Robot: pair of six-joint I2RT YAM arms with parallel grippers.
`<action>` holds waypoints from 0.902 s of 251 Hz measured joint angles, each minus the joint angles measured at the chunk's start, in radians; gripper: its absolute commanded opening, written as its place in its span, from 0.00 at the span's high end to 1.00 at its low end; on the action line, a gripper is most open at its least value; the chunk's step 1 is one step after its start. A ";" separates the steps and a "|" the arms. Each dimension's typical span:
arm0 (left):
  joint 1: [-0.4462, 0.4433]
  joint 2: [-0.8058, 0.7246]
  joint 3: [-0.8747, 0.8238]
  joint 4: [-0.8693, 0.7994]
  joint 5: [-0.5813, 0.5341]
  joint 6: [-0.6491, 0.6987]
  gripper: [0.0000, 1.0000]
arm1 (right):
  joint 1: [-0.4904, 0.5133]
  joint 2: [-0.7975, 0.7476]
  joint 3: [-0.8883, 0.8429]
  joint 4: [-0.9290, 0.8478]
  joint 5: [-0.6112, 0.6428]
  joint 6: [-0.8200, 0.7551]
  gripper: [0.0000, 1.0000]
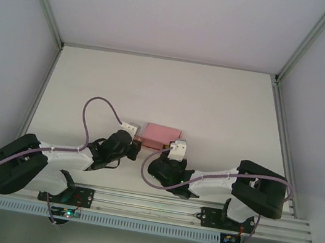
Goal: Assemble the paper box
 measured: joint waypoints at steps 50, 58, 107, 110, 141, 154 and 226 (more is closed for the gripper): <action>0.000 -0.041 0.006 -0.065 0.019 0.000 0.90 | 0.002 -0.090 0.019 -0.088 -0.119 -0.068 0.35; 0.000 -0.049 0.007 -0.075 0.026 0.000 0.88 | 0.002 -0.113 0.020 -0.109 -0.137 -0.069 0.31; -0.002 -0.128 0.013 -0.201 0.049 0.008 0.68 | 0.002 -0.251 -0.004 -0.220 -0.225 -0.094 0.02; -0.002 -0.135 0.016 -0.215 0.048 0.008 0.67 | 0.002 -0.258 -0.008 -0.226 -0.230 -0.101 0.02; -0.005 -0.215 0.053 -0.330 0.034 0.031 0.52 | 0.006 -0.335 -0.072 -0.307 -0.270 -0.092 0.02; -0.008 -0.255 0.066 -0.369 0.026 0.035 0.48 | 0.006 -0.378 -0.103 -0.342 -0.290 -0.093 0.02; -0.013 -0.499 0.202 -0.625 -0.026 0.038 0.00 | 0.006 -0.798 -0.192 -0.427 -0.424 -0.233 0.02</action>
